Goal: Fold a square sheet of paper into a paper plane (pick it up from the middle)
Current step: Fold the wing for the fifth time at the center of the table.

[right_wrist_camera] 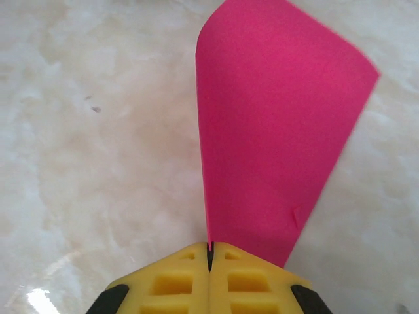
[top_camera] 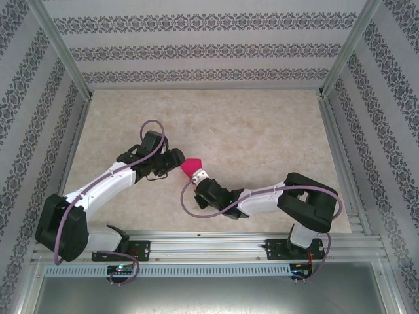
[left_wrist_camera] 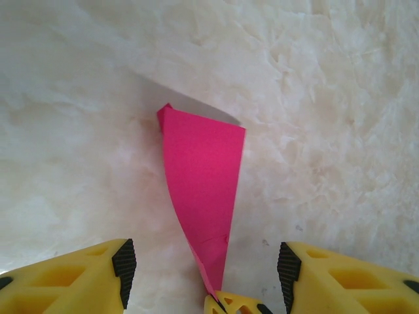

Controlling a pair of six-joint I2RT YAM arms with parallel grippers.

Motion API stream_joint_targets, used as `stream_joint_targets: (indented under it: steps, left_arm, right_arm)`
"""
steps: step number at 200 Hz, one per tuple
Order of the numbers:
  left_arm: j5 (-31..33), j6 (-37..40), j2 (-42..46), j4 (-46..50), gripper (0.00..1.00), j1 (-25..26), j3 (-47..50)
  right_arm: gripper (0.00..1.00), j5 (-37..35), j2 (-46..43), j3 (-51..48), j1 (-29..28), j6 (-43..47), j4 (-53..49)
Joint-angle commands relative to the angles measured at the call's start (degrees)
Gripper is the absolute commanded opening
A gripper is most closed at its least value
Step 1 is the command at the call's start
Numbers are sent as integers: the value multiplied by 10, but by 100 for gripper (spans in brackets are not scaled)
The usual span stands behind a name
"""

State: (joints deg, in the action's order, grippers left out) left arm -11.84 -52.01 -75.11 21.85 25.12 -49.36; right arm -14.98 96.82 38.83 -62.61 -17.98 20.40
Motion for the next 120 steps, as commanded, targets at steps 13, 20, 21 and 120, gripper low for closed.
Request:
stream_joint_targets:
  steps: [13, 20, 21, 120]
  left_arm:
    - [20, 20, 6, 41, 62, 3, 3]
    - [16, 18, 7, 37, 62, 3, 8]
    - [16, 18, 7, 37, 62, 3, 8]
    - [-13, 9, -3, 7, 62, 3, 29]
  right_arm:
    - [0, 86, 9, -11, 18, -54, 37]
    - [0, 90, 8, -14, 21, -61, 43]
    - [0, 90, 8, -15, 22, -62, 44]
    - [0, 195, -21, -98, 94, -192, 181]
